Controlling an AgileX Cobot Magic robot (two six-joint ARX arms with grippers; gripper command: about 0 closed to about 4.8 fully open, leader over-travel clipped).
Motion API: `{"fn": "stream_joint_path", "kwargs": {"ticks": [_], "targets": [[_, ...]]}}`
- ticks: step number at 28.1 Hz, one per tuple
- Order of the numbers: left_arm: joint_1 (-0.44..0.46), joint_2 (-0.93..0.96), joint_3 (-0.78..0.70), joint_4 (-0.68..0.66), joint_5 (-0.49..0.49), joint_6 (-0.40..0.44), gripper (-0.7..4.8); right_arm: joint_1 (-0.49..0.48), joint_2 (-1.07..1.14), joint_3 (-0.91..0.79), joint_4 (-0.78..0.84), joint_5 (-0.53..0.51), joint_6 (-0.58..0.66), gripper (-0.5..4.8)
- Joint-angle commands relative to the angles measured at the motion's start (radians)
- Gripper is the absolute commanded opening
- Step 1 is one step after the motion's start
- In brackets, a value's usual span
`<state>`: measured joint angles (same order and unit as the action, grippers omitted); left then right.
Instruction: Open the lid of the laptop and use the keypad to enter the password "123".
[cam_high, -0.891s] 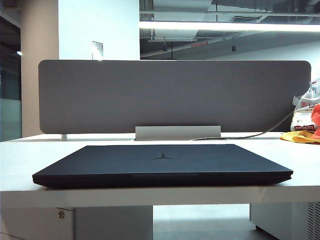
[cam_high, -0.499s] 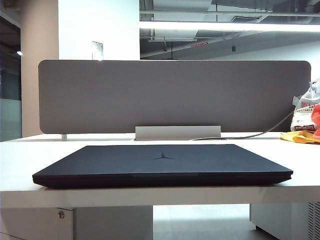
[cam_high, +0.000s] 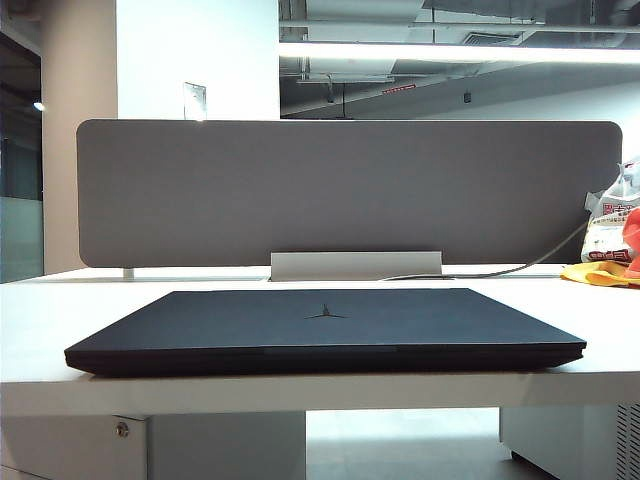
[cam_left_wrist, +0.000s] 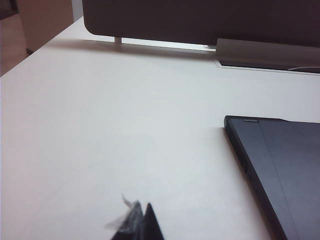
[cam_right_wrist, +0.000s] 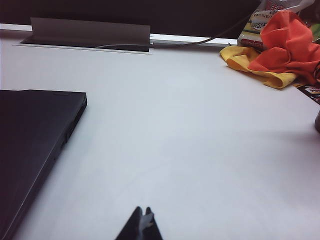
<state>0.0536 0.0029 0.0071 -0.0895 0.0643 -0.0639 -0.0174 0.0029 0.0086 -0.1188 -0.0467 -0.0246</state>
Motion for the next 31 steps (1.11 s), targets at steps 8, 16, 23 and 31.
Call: {"fn": "stream_joint_path", "kwargs": {"ticks": [8, 16, 23, 31], "targets": [[0.001, 0.0, 0.0, 0.033, 0.007, -0.193, 0.09, 0.003, 0.0, -0.003, 0.06, 0.044, 0.033, 0.0], [0.0, 0.0, 0.0, 0.031, 0.123, -0.29, 0.55, 0.003, 0.0, -0.003, 0.028, 0.042, 0.209, -0.01], [-0.001, 0.001, 0.036, -0.009, 0.229, -0.289, -0.06, 0.004, 0.0, 0.018, 0.013, -0.046, 0.273, -0.03], [-0.001, 0.014, 0.208, -0.071, 0.243, -0.288, -0.06, 0.004, 0.002, 0.144, -0.035, -0.034, 0.291, -0.05]]}}
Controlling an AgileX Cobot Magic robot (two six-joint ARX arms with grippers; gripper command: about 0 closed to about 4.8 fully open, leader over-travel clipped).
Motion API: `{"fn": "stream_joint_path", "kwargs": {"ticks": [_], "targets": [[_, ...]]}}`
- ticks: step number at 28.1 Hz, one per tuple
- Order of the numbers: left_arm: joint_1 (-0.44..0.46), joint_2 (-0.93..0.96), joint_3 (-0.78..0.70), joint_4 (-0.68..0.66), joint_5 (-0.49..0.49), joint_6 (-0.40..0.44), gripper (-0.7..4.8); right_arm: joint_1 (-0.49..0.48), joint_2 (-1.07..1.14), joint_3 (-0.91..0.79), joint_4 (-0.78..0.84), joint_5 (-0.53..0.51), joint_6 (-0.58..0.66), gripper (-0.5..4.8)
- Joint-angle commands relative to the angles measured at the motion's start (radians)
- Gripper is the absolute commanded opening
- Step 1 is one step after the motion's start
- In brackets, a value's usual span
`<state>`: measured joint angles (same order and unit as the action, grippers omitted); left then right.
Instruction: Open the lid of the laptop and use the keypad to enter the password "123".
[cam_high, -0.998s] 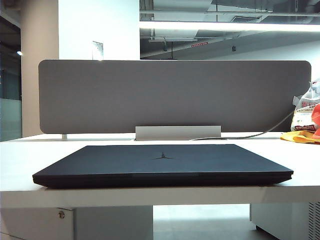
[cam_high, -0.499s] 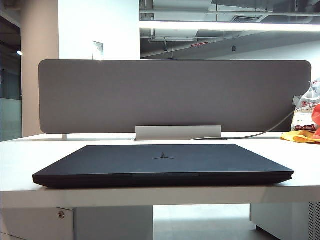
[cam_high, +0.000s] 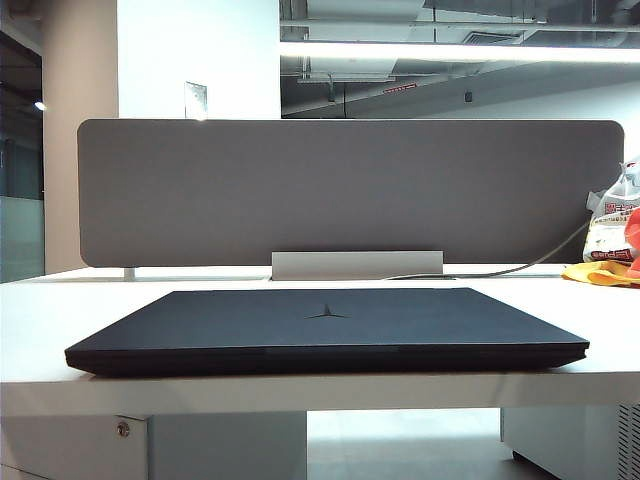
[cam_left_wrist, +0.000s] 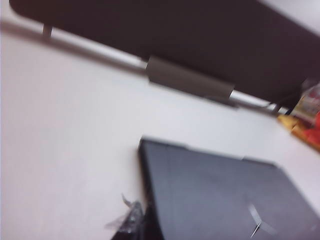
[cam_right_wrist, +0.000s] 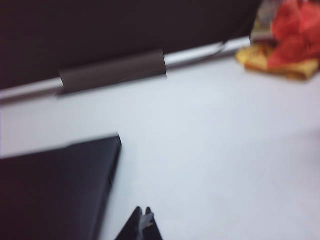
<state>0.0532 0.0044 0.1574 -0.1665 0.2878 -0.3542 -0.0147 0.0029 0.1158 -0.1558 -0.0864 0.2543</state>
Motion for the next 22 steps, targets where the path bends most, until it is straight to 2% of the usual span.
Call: {"fn": "stream_joint_path", "kwargs": {"ticks": [1, 7, 12, 16, 20, 22], "targets": [[0.0, 0.023, 0.082, 0.003, 0.031, 0.003, -0.06, 0.001, 0.008, 0.056, 0.002, 0.006, 0.024, -0.05], [0.0, 0.208, 0.248, -0.039, 0.127, 0.018, -0.06, 0.003, 0.145, 0.2, -0.028, -0.016, 0.042, -0.05], [-0.001, 0.404, 0.396, -0.118, 0.191, 0.097, -0.06, 0.008, 0.362, 0.355, -0.042, -0.117, 0.043, -0.05], [-0.006, 0.518, 0.509, -0.208, 0.225, 0.151, -0.06, 0.056, 0.562, 0.488, -0.112, -0.198, 0.069, -0.05], [-0.082, 0.554, 0.566, -0.237, 0.217, 0.203, -0.06, 0.149, 0.747, 0.555, -0.129, -0.249, 0.099, -0.05], [-0.147, 0.555, 0.569, -0.244, 0.159, 0.212, -0.06, 0.208, 0.833, 0.565, -0.124, -0.25, 0.123, -0.04]]}}
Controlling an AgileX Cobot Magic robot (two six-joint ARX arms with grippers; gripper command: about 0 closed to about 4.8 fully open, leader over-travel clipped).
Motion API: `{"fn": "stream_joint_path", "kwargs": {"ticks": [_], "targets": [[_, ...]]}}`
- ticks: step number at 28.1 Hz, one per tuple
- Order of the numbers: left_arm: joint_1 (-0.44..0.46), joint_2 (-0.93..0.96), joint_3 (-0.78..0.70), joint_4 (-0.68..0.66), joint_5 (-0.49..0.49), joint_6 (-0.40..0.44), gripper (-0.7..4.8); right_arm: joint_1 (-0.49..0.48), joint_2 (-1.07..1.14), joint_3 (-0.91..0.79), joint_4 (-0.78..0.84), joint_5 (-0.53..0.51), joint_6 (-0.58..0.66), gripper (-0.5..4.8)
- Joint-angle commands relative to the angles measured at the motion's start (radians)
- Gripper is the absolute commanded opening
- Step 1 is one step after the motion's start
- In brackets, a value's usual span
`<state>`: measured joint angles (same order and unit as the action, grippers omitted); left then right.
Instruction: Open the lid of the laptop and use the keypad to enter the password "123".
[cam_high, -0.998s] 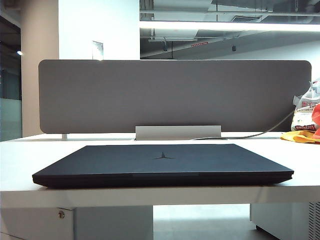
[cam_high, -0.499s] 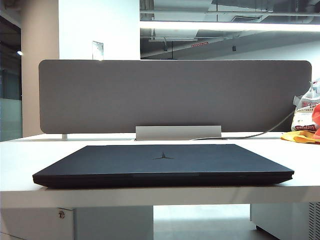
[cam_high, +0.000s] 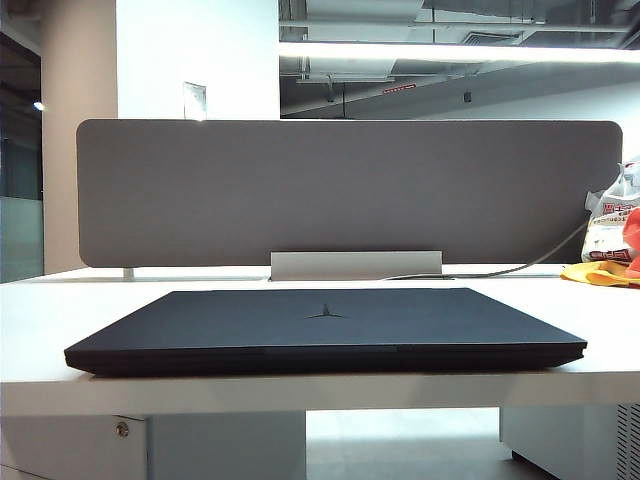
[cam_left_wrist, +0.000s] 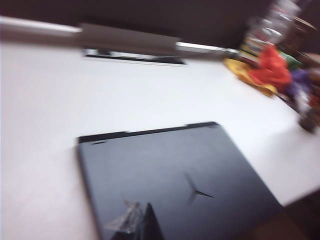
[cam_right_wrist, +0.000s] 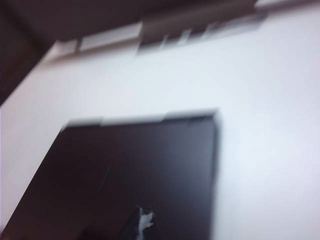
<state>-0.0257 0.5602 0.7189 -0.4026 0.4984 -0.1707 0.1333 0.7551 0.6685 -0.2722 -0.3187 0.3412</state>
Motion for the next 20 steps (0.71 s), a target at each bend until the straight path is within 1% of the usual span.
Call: {"fn": "stream_joint_path", "kwargs": {"ticks": [1, 5, 9, 11, 12, 14, 16, 18, 20], "targets": [[-0.1, 0.0, 0.008, -0.017, -0.08, 0.036, -0.06, 0.094, 0.13, 0.013, 0.005, -0.024, 0.051, -0.04], [-0.245, 0.016, 0.008, -0.076, -0.19, 0.042, -0.06, 0.19, 0.273, 0.013, 0.033, -0.025, 0.061, -0.01], [-0.401, 0.04, 0.008, -0.125, -0.344, 0.043, -0.06, 0.28, 0.383, 0.013, 0.108, -0.026, 0.117, 0.0], [-0.464, 0.061, 0.008, -0.127, -0.38, 0.043, -0.06, 0.307, 0.425, 0.013, 0.149, -0.026, 0.142, 0.02], [-0.501, 0.079, 0.008, -0.126, -0.393, 0.043, -0.06, 0.315, 0.442, 0.013, 0.166, -0.037, 0.158, 0.11], [-0.562, 0.116, 0.008, -0.131, -0.431, 0.043, -0.06, 0.322, 0.478, 0.012, 0.201, -0.082, 0.195, 0.83], [-0.605, 0.146, 0.008, -0.139, -0.475, 0.043, -0.06, 0.323, 0.502, 0.012, 0.218, -0.132, 0.231, 1.65], [-0.642, 0.179, 0.008, -0.142, -0.48, 0.043, -0.06, 0.323, 0.515, 0.011, 0.217, -0.168, 0.249, 2.33], [-0.673, 0.205, 0.008, -0.138, -0.486, 0.043, -0.06, 0.323, 0.514, 0.007, 0.214, -0.198, 0.266, 2.62]]}}
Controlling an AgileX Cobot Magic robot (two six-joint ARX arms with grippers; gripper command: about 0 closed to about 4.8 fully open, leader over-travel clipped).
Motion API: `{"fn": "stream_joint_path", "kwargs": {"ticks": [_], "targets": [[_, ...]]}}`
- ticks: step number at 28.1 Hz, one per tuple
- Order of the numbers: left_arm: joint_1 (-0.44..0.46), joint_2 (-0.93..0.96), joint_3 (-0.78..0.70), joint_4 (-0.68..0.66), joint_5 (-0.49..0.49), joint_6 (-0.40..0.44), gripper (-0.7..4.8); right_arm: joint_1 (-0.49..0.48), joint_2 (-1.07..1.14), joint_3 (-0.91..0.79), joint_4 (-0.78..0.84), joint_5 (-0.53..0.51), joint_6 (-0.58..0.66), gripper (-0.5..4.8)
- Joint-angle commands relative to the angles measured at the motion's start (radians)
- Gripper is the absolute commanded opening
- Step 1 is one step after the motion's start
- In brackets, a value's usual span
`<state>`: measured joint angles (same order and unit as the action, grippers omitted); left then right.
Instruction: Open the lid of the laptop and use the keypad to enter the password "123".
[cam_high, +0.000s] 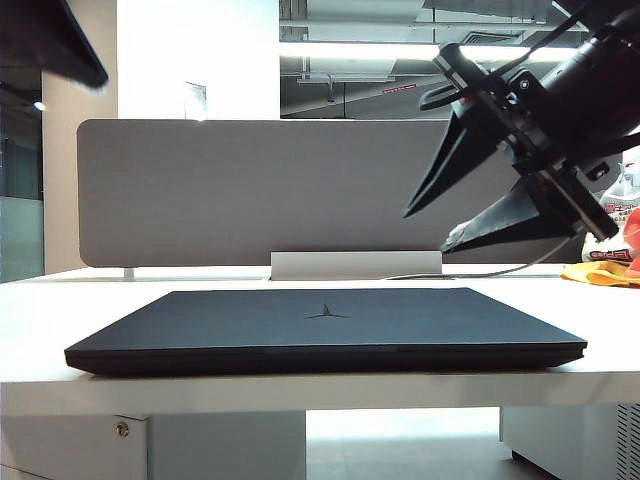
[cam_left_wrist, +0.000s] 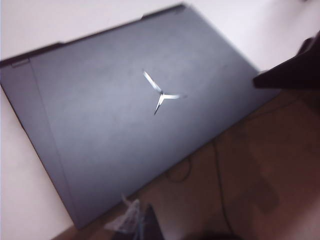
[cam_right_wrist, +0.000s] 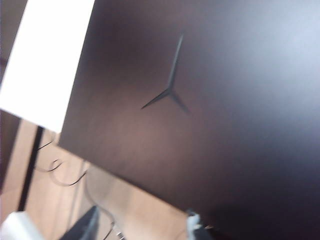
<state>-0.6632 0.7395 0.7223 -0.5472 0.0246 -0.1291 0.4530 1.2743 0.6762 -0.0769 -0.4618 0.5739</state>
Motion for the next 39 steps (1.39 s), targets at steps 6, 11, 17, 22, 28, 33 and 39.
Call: {"fn": "stream_joint_path", "kwargs": {"ticks": [6, 11, 17, 22, 28, 33, 39], "targets": [[-0.055, 0.043, 0.004, 0.029, -0.066, 0.002, -0.06, 0.052, -0.011, -0.041, 0.04, -0.106, 0.089, 2.65], [-0.055, 0.033, 0.004, 0.048, -0.1, 0.003, -0.06, 0.165, -0.017, -0.097, 0.145, -0.027, 0.172, 2.64], [-0.056, 0.003, 0.004, 0.042, -0.063, 0.002, -0.06, 0.328, -0.021, -0.181, 0.385, 0.102, 0.346, 2.65], [-0.056, -0.082, 0.01, 0.005, 0.042, -0.002, -0.06, 0.427, -0.021, -0.222, 0.47, 0.255, 0.42, 2.65], [-0.056, -0.142, 0.143, -0.201, 0.041, 0.012, -0.06, 0.447, -0.019, -0.252, 0.5, 0.353, 0.459, 2.65], [-0.056, -0.139, 0.27, -0.253, 0.042, 0.043, -0.06, 0.441, -0.019, -0.252, 0.509, 0.401, 0.481, 2.65], [-0.056, -0.138, 0.313, -0.276, 0.044, 0.043, -0.06, 0.436, 0.003, -0.252, 0.508, 0.441, 0.518, 2.65]]}}
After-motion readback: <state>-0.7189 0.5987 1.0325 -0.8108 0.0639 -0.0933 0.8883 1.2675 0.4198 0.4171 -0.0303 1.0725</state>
